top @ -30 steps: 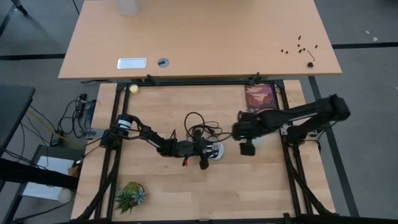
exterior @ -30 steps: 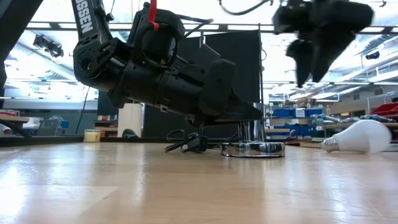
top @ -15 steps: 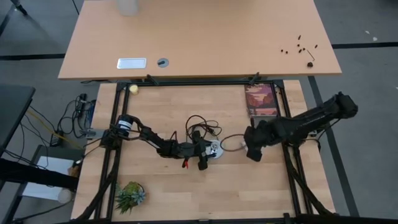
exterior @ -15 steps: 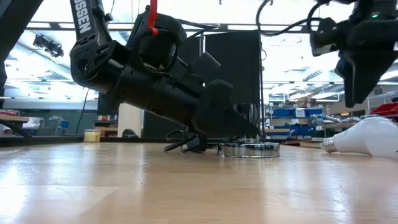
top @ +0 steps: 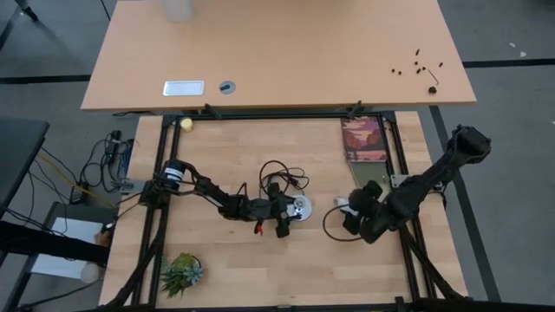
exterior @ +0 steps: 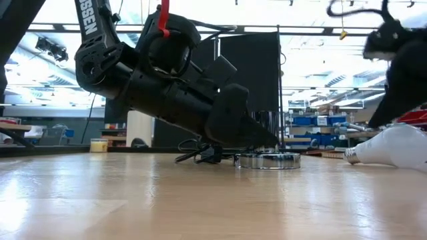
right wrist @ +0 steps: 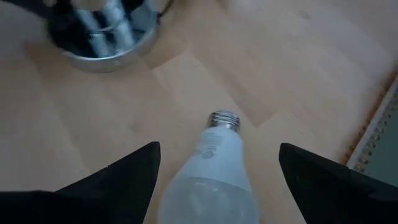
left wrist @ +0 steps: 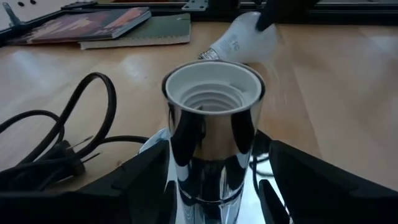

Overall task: Screw lightbulb
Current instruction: Insert the lightbulb into the silver lamp

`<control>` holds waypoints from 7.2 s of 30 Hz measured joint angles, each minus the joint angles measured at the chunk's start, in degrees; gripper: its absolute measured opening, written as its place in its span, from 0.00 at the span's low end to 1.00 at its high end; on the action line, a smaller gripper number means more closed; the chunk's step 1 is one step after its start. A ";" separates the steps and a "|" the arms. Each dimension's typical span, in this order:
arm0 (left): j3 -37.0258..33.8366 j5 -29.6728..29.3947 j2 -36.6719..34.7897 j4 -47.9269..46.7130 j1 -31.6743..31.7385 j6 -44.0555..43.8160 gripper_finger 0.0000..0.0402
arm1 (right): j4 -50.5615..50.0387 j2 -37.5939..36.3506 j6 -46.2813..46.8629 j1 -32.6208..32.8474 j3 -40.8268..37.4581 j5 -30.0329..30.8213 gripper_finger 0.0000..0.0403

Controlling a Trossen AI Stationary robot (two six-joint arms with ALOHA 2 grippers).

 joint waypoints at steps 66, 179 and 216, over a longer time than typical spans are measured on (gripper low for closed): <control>0.17 7.34 -0.10 3.06 -0.35 5.27 0.70 | -33.01 33.71 -67.23 -28.27 62.50 -46.75 0.65; 7.45 -4.18 -3.35 -8.27 -9.46 7.83 0.66 | -27.31 41.00 -66.38 -24.29 63.66 -47.61 0.66; 7.56 -4.55 -3.22 -14.39 -4.03 -5.30 0.66 | -28.33 41.00 -63.77 -20.67 63.68 -32.43 0.66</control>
